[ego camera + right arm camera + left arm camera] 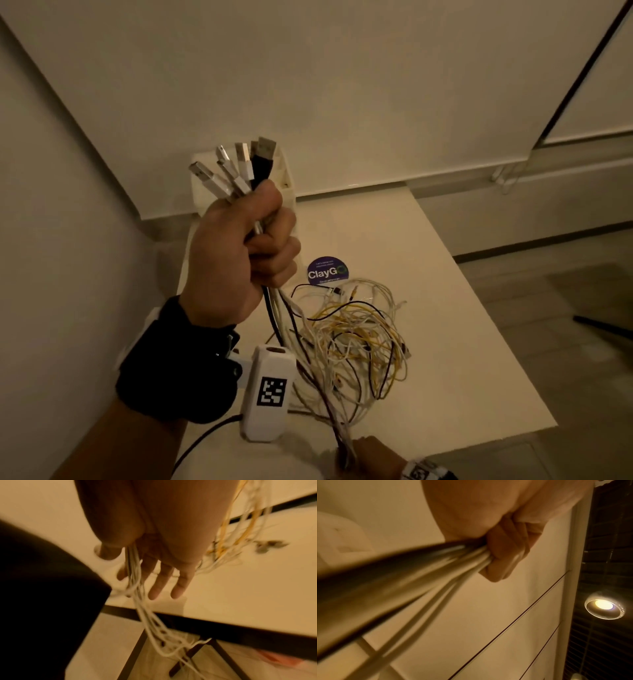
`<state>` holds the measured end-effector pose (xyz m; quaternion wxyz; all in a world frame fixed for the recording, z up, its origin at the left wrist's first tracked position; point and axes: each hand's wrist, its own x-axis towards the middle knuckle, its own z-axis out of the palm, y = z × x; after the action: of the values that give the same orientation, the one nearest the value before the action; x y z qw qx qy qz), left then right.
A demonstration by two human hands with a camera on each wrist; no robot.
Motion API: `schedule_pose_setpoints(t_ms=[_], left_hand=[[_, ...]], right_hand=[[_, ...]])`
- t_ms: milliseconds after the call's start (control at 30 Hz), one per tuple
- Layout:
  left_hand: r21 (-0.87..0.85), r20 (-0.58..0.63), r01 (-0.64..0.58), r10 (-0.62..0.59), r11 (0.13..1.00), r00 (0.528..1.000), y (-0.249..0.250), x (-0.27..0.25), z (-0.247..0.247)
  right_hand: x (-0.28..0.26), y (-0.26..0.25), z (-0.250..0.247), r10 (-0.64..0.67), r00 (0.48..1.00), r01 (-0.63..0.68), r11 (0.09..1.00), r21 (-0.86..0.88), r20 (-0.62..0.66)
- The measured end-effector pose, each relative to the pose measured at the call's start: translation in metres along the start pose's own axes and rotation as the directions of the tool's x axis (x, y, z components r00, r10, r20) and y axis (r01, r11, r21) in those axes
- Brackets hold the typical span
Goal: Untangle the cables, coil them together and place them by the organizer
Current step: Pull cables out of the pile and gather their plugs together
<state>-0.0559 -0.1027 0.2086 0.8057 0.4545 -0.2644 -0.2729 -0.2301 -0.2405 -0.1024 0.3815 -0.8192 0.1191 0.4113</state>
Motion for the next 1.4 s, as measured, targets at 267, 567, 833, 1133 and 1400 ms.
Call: schedule_pose_setpoints(t_ms=[267,567,833,1133,1400], left_hand=[[-0.099,0.09,0.115,-0.106,0.989,0.99,-0.033,0.008,0.005],[-0.055,-0.074,0.117,-0.12,0.992,0.99,-0.056,0.017,0.022],[0.092,-0.209,0.078,-0.057,0.993,0.976,-0.054,0.027,0.01],[0.194,-0.315,0.032,0.031,0.98,0.949,-0.052,0.056,-0.001],[0.268,-0.412,0.065,0.053,0.961,0.91,-0.055,0.075,-0.008]], right_hand=[[-0.048,0.091,-0.134,0.148,0.972,-0.197,0.937,-0.288,-0.183],[0.038,0.071,-0.173,0.134,0.867,-0.274,0.933,-0.235,-0.48],[0.052,0.068,-0.176,0.154,0.824,-0.214,0.976,-0.048,-0.544],[-0.035,-0.008,-0.268,-0.463,0.48,0.485,0.848,-0.214,-0.745],[-0.11,-0.135,-0.295,-0.387,0.387,0.856,0.488,0.17,-0.837]])
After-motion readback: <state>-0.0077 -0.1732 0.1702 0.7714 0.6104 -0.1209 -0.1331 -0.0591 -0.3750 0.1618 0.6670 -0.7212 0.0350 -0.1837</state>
